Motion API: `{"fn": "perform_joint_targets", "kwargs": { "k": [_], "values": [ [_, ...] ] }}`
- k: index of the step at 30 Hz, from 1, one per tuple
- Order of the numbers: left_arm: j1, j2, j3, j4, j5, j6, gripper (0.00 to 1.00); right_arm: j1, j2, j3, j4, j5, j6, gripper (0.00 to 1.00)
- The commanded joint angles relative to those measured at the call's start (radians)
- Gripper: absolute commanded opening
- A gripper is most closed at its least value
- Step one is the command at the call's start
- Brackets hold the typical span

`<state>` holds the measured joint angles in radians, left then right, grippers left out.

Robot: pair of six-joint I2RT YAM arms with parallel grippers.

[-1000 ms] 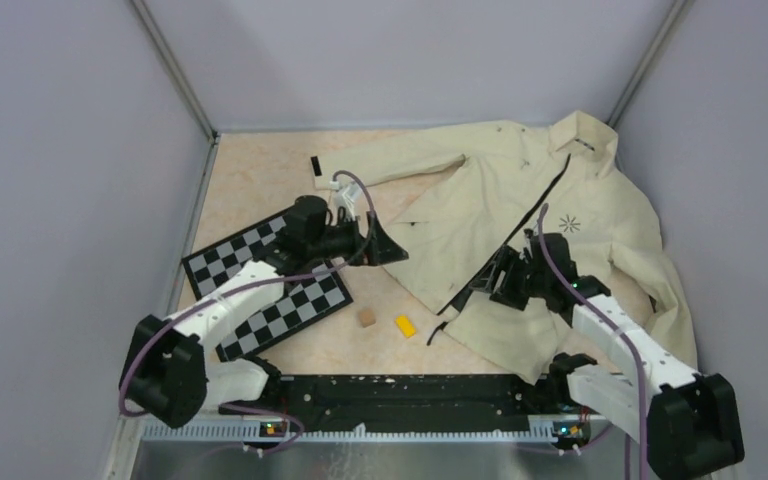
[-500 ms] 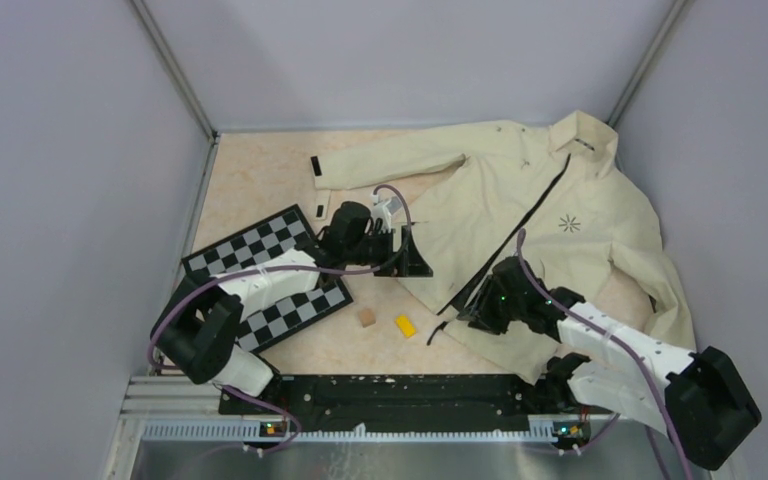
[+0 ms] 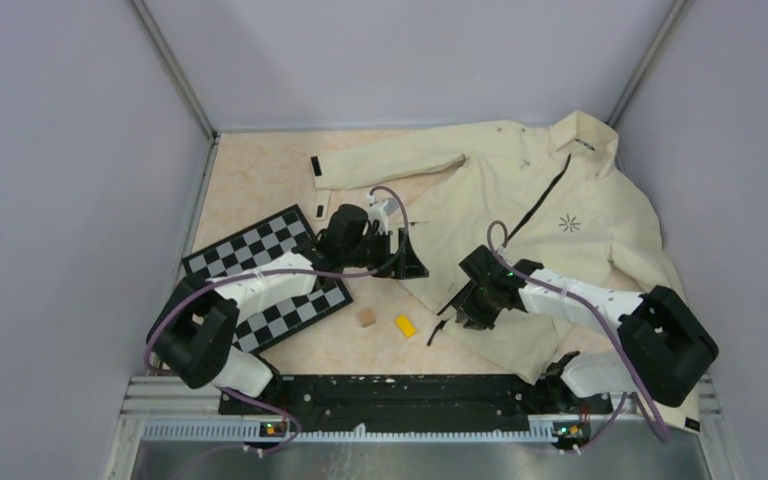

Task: Zip up the jacket

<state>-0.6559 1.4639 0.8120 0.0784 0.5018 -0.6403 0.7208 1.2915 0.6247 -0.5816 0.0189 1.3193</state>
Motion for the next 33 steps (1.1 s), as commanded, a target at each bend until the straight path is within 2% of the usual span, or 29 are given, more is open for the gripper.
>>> {"fn": "perform_joint_targets", "kwargs": {
  "k": [1, 6, 10, 16, 20, 25, 30, 33],
  "values": [
    [-0.004, -0.05, -0.024, 0.007, -0.026, 0.052, 0.87, 0.076, 0.063, 0.14, -0.114, 0.076, 0.03, 0.25],
    [-0.004, -0.064, -0.027, -0.02, -0.032, 0.093, 0.88, 0.1, 0.117, 0.221, -0.185, 0.108, 0.047, 0.27],
    [-0.004, -0.085, -0.032, -0.042, -0.048, 0.124, 0.88, 0.107, 0.164, 0.251, -0.215, 0.134, 0.06, 0.32],
    [-0.004, -0.119, -0.037, -0.074, -0.077, 0.152, 0.89, 0.107, 0.248, 0.257, -0.185, 0.137, 0.065, 0.33],
    [-0.004, -0.14, -0.039, -0.111, -0.082, 0.154, 0.89, 0.107, 0.274, 0.238, -0.154, 0.135, 0.066, 0.25],
    [-0.004, -0.154, -0.043, -0.111, -0.061, 0.131, 0.9, 0.108, 0.226, 0.189, -0.105, 0.15, 0.031, 0.02],
    [-0.004, -0.124, -0.056, -0.012, 0.037, 0.059, 0.9, 0.106, 0.087, 0.121, -0.016, 0.192, -0.059, 0.0],
    [-0.004, -0.086, -0.069, 0.074, 0.114, -0.016, 0.89, 0.107, -0.036, 0.015, 0.173, 0.149, -0.19, 0.0]
  ]
}}
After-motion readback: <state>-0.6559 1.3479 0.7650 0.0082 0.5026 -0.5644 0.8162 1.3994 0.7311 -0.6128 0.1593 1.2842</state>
